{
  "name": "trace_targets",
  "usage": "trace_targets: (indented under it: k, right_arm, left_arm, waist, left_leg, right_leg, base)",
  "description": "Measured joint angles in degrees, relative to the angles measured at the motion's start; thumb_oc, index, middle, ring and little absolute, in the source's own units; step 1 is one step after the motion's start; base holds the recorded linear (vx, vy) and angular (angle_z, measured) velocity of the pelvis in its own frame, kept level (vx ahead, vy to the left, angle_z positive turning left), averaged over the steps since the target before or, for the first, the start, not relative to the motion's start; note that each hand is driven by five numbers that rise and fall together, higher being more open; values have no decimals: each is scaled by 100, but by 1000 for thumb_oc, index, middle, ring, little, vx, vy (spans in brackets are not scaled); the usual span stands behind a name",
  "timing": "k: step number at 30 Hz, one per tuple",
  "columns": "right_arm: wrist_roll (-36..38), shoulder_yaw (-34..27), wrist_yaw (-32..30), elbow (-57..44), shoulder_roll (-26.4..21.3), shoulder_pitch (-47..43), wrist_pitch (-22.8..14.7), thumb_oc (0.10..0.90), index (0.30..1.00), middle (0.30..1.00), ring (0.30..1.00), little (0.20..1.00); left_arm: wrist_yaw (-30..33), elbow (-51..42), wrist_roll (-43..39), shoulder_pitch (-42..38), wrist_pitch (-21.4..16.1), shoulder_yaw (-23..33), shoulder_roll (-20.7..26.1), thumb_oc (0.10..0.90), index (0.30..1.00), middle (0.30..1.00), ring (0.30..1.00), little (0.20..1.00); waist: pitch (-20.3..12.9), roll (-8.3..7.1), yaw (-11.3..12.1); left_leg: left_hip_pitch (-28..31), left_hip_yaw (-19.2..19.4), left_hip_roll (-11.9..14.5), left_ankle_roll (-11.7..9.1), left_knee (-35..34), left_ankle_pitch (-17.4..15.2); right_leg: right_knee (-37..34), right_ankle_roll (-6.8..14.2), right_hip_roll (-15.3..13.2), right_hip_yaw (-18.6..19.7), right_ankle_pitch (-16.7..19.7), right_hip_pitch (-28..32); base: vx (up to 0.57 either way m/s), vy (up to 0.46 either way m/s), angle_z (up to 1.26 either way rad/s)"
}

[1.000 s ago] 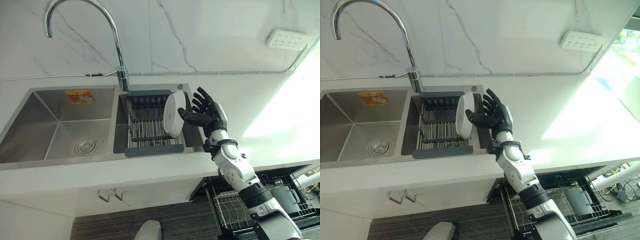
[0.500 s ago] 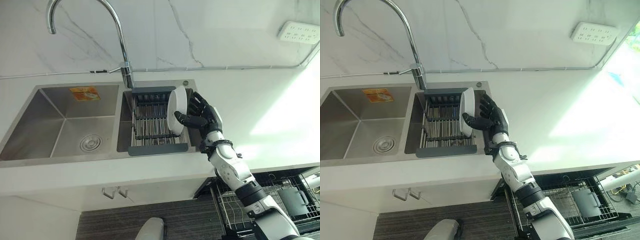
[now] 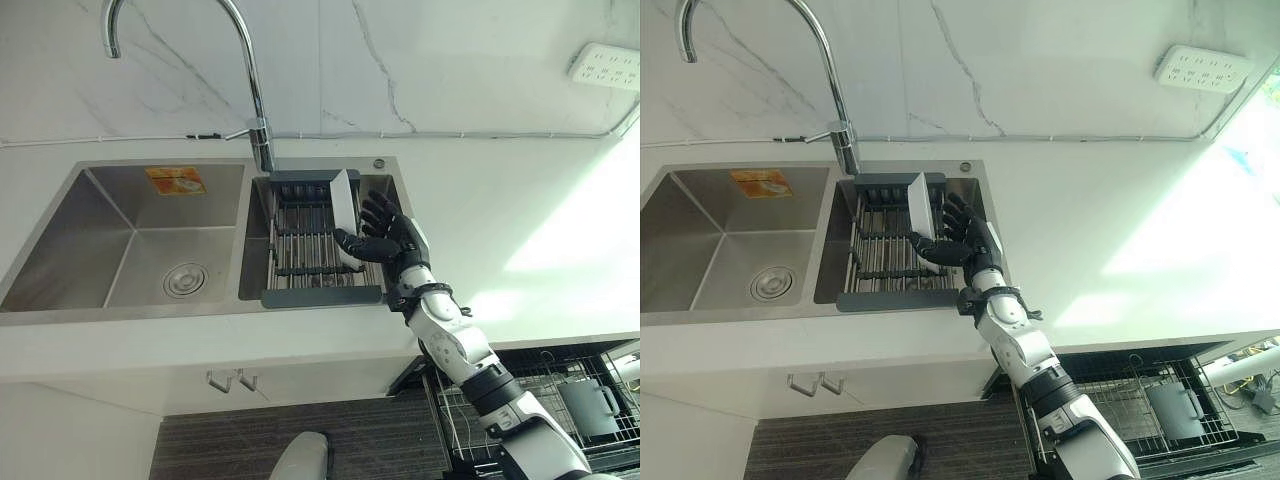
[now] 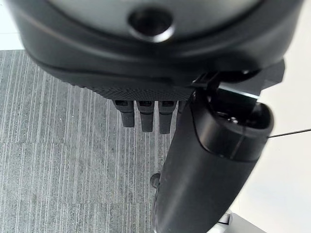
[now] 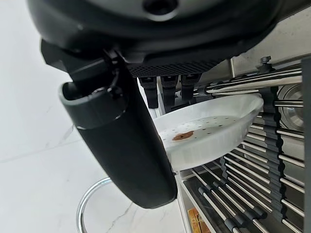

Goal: Place the dishes in the dishwasher.

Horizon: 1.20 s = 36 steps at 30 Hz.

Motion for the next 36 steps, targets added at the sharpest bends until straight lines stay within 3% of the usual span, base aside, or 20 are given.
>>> trace_targets:
  k: [23, 32, 36]
  right_arm:
    - [237, 38, -73, 264, -2, -216, -130, 400, 300, 300, 300, 300]
    - [1090, 37, -58, 269, 29, 69, -684, 400, 300, 300, 300, 300]
    - [1940, -23, 75, -637, 17, 284, -1226, 400, 300, 300, 300, 300]
  left_arm:
    - [0, -95, -2, 1, 15, -9, -1, 800, 900, 900, 900, 900]
    - [2, -96, 4, 7, 16, -8, -8, 800, 900, 900, 900, 900]
    - [4, -100, 13, -9, 14, -63, -25, 800, 900, 900, 900, 900]
  waist:
    - [52, 98, -20]
    - [42, 100, -144]
    - [35, 93, -303]
  left_leg:
    - [23, -93, -40, 20, 51, 16]
    - [37, -24, 17, 12, 77, 8]
    - [53, 158, 162, 31, 84, 24]
  right_leg:
    - [-24, 2, 8, -30, 0, 86]
    - [-2, 13, -15, 20, 6, 55]
    - [8, 48, 68, 242, 42, -100]
  base:
    - [-2, 2, 2]
    - [-12, -12, -4]
    - [-42, -51, -29]
